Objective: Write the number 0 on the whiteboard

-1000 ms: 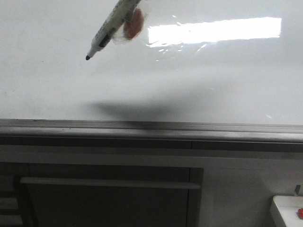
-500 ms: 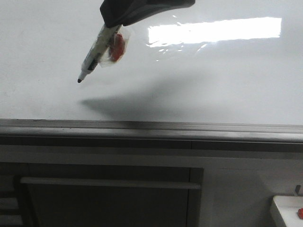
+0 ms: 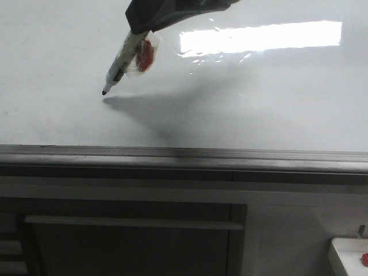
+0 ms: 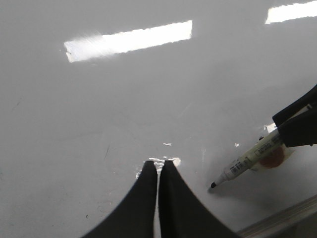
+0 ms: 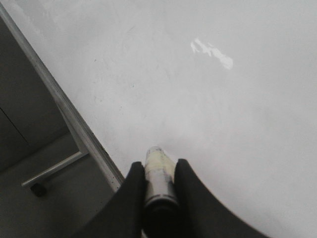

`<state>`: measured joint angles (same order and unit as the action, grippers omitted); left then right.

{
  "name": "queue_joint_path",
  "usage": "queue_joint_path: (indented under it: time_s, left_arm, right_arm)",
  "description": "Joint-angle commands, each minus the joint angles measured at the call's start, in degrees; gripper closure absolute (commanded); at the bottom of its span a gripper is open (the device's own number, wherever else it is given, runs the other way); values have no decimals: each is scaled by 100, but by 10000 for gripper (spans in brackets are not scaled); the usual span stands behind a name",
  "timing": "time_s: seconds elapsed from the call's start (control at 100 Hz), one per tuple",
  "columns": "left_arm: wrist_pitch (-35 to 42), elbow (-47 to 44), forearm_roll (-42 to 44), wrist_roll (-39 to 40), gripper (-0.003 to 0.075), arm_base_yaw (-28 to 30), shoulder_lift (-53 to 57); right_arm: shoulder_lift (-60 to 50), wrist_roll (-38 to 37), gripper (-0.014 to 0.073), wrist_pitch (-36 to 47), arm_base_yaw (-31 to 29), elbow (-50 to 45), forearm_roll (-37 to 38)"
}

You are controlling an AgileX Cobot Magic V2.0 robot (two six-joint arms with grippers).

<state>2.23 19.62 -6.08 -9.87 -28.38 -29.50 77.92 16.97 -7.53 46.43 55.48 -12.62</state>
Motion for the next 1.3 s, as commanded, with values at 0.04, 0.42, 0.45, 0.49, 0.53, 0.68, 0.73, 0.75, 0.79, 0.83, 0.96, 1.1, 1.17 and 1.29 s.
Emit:
queue_joint_path:
  time_s: [0.04,0.42,0.45,0.49,0.53,0.68,0.73,0.75,0.79,0.83,0.96,1.1,1.17,1.29]
  left_arm:
    - [466,155,-78,38,741,0,-48]
    - [466,155,-183,38,741,0,-48]
    - [466,155,-183,38,741,0,-48]
    - [466,155,-183,38,741,0,-48]
    - [466,155,-183,38,741,0,-48]
    - [466,155,-183,38,741,0,-48]
    - [466,155,-183,38,741,0,-48]
    - [466,155,-183,38,741,0,-48]
    - [466,155,-183,38,741,0,-48]
    - [466,155,-183,38,741,0,-48]
    - [466,155,-183,38,741,0,-48]
    - [479,155,-183,38,741,0,-48]
    - [479,155,-183,38,741,0,-48]
    - [479,155,-183,38,741,0,-48]
  right_arm:
    - [-33,50,672,416,-91,376,194]
    - [-81,50,672,-140,-741,999,488]
    - [-142,50,672,-215,-790,999,490]
    - [-218,50,672,-352,-839,985,490]
    - [-290,50,672,-468,-864,962,490]
    - [-447,50,672,-673,-874,724,490]
    - [-447,50,672,-719,-874,641,410]
    - [-447,50,672,-729,-863,604,369]
    - [-437,50,672,-711,-836,517,293]
    - [-437,50,672,-679,-786,441,293]
    - [-364,50,672,-480,-546,285,293]
    - [-137,50,672,-215,-366,308,293]
    - [-30,50,672,-55,-348,320,293]
    - [101,50,672,-30,-348,490,293]
